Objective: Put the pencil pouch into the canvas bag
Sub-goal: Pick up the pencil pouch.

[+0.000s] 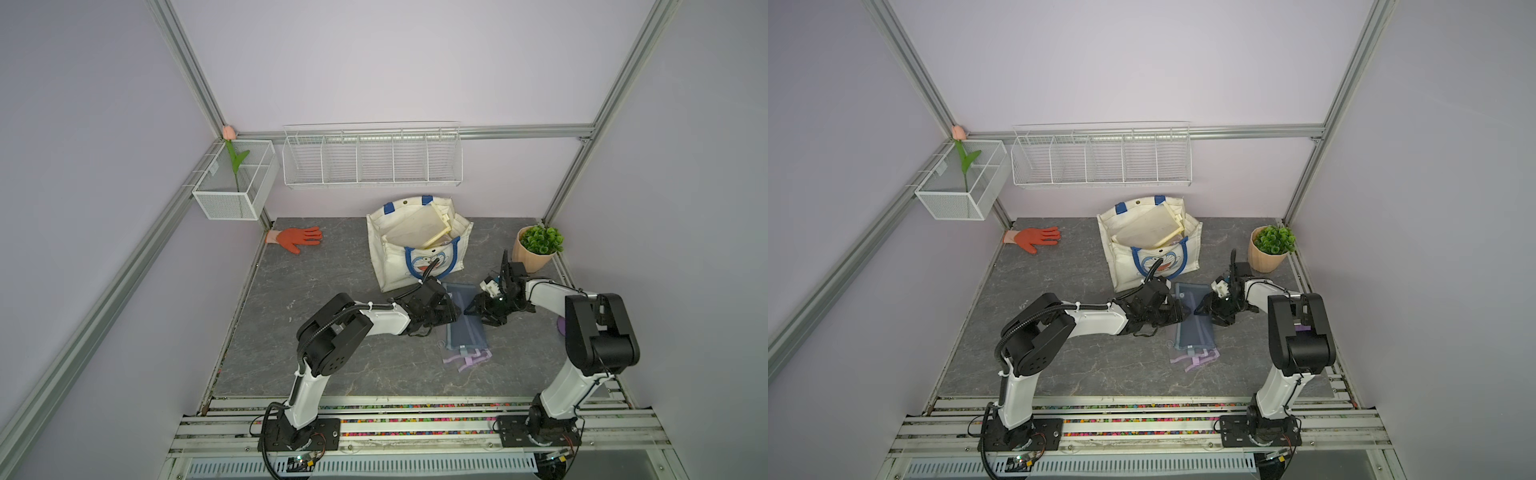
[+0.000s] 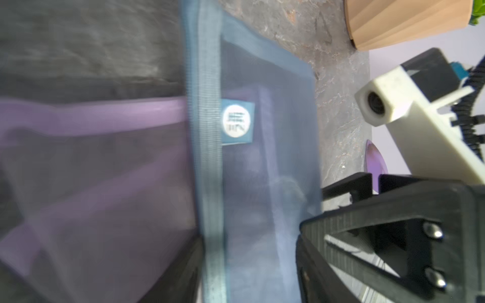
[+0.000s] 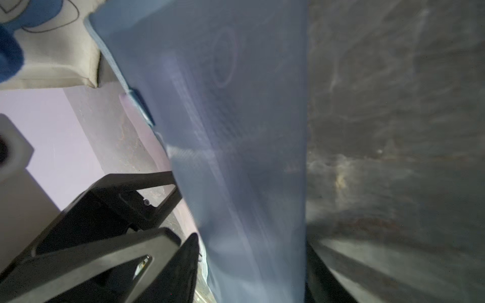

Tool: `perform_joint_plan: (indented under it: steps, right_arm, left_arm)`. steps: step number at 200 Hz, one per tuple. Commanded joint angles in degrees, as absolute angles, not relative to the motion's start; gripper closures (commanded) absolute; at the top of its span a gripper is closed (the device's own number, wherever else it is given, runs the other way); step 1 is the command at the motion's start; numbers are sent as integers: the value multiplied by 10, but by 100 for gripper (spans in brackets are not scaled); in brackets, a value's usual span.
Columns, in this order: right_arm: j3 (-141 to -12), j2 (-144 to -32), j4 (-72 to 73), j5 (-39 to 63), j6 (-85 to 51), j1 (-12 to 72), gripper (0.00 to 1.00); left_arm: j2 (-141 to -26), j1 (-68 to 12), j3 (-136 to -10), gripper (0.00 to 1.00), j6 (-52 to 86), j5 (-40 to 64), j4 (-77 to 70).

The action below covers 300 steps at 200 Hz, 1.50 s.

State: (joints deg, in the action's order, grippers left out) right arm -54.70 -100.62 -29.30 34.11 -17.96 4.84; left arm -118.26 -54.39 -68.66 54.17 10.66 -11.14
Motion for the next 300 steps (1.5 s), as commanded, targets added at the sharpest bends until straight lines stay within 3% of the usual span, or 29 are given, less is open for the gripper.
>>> perform_joint_plan:
  steps: [1, 43, 79, 103, 198, 255, 300]
  right_arm:
    - [-537, -996, -292, 347, -171, 58, 50]
    - [-553, -950, -340, 320, -145, 71, 84]
    - [-560, -868, -392, 284, -127, 81, 93]
    - [-570, -814, -414, 285, -122, 94, 93]
    - [-620, -624, -328, 456, -171, 173, 93]
    - [-672, -655, -242, 497, -214, 210, 93]
    - [-671, -680, -222, 501, -218, 221, 93]
  left_arm:
    - [-1190, -545, -688, 45, 569, 124, -159]
    - [-1164, -545, -665, 46, 565, 118, -172]
    - [-1106, -544, -612, 45, 567, 112, -214]
    - [-1041, -537, -566, 45, 565, 131, -268]
    - [-694, -471, -540, 35, 393, 127, -34]
    - [-701, -464, -588, 35, 363, 149, -12]
    - [-733, -464, -590, 50, 394, 179, -106]
